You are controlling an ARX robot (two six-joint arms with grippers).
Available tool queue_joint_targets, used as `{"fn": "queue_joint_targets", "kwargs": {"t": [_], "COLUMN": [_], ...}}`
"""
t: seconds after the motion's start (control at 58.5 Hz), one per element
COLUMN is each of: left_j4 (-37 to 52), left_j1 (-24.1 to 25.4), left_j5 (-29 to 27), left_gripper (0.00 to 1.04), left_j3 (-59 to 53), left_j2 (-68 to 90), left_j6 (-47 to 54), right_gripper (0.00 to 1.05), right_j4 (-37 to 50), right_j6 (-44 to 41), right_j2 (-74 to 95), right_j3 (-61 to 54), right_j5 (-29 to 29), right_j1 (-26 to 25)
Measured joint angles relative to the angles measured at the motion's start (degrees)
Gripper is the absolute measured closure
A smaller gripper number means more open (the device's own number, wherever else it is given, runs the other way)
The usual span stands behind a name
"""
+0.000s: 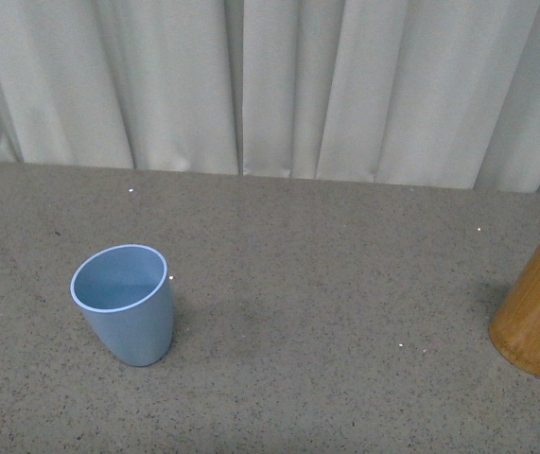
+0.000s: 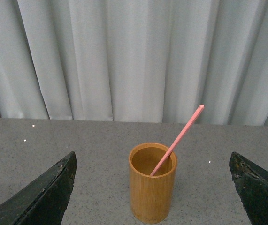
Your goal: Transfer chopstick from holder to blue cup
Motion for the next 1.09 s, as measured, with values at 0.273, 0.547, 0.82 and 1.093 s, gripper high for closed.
{"fn": "queue_joint_targets", "kwargs": {"t": [0.273, 0.547, 0.82, 1.093], "left_j4": [0.0, 0.0, 0.0, 0.0], "left_j1": [0.0, 0.0, 0.0, 0.0], "left_j5": [0.0, 0.0, 0.0, 0.0], "left_gripper": [0.07, 0.07, 0.07, 0.07], "left_j3": [0.0, 0.0, 0.0, 0.0], "left_j2": [0.0, 0.0, 0.0, 0.0], "left_j6": [0.0, 0.0, 0.0, 0.0], "right_gripper": [0.1, 0.1, 0.1, 0.1], "right_j4": [0.0, 0.0, 0.0, 0.0], "right_j6": [0.0, 0.0, 0.0, 0.0], "right_j2": [0.0, 0.0, 0.0, 0.0], "right_j3": [0.0, 0.0, 0.0, 0.0], "right_j5": [0.02, 0.0, 0.0, 0.0], "right_j1": [0.0, 0.0, 0.0, 0.0]}}
